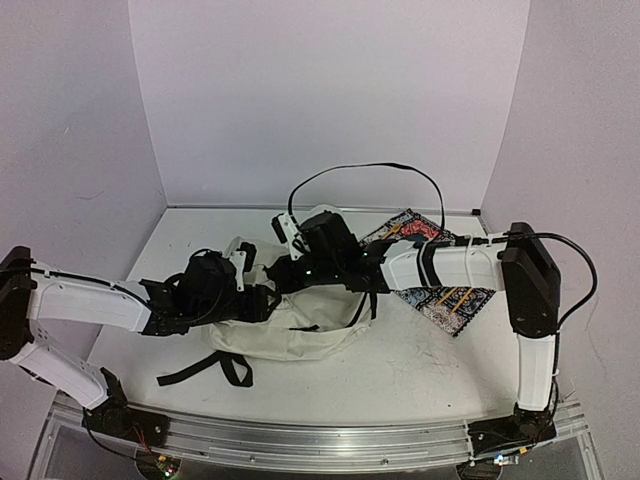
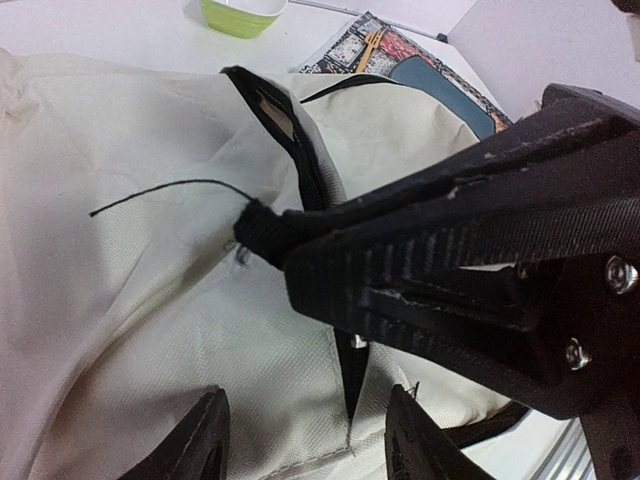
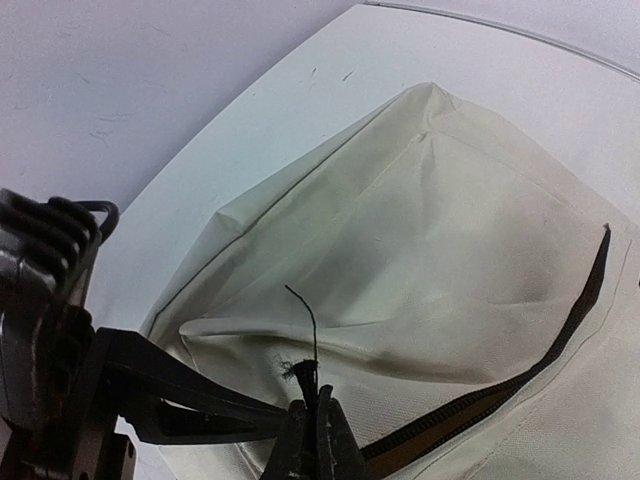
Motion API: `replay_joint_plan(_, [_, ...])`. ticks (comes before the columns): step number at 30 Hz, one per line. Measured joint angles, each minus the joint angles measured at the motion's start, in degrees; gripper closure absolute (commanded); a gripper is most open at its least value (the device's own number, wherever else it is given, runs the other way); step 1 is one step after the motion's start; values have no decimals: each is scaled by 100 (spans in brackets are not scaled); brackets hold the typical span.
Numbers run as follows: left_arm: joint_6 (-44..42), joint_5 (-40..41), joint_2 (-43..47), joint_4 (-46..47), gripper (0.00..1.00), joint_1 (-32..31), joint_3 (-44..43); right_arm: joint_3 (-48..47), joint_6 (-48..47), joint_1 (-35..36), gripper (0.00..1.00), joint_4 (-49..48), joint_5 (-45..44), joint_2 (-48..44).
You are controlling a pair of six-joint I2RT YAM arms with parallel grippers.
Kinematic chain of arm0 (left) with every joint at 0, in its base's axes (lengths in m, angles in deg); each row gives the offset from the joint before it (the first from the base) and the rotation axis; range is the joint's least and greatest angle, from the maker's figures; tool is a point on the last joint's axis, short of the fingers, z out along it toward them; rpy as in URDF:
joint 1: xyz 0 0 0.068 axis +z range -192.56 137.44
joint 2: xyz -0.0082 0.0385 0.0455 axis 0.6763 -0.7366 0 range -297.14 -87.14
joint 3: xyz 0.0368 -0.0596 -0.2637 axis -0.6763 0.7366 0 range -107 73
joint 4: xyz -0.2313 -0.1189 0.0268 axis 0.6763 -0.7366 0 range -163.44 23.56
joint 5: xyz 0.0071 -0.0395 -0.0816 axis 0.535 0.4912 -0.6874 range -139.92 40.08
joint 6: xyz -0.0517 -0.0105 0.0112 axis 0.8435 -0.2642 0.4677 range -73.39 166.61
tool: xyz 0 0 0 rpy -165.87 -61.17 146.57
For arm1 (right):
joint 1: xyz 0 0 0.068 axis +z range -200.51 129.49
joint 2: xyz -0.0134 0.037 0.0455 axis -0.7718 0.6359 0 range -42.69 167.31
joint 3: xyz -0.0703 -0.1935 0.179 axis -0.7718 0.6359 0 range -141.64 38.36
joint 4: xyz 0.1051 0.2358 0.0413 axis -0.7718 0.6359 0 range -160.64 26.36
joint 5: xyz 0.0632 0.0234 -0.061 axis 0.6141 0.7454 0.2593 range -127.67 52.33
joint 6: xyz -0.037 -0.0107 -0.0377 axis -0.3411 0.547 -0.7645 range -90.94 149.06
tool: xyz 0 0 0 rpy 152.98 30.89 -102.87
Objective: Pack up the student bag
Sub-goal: Hold the lower front pocket of the student bag.
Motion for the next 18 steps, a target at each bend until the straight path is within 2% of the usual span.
replay_joint_plan(4, [0,73,-131,223,47,-64,0,0,96,-14,100,-9,51,0])
replay_joint_plan(6, [0,133,-208,335,52,-80,0,0,108,-20,100,-9,64,0])
replay_joint_plan(12, [-5,181,-532,615,91,-101,-9,6,122,-47,100,17,82,0])
replay_joint_plan(14, [16,149,-575,621,100,-103,-8,27,107,-49,100,6,77,0])
replay_joint_plan(18, [30,-25,-527,644,100,-103,65,72,42,-49,100,-11,38,0])
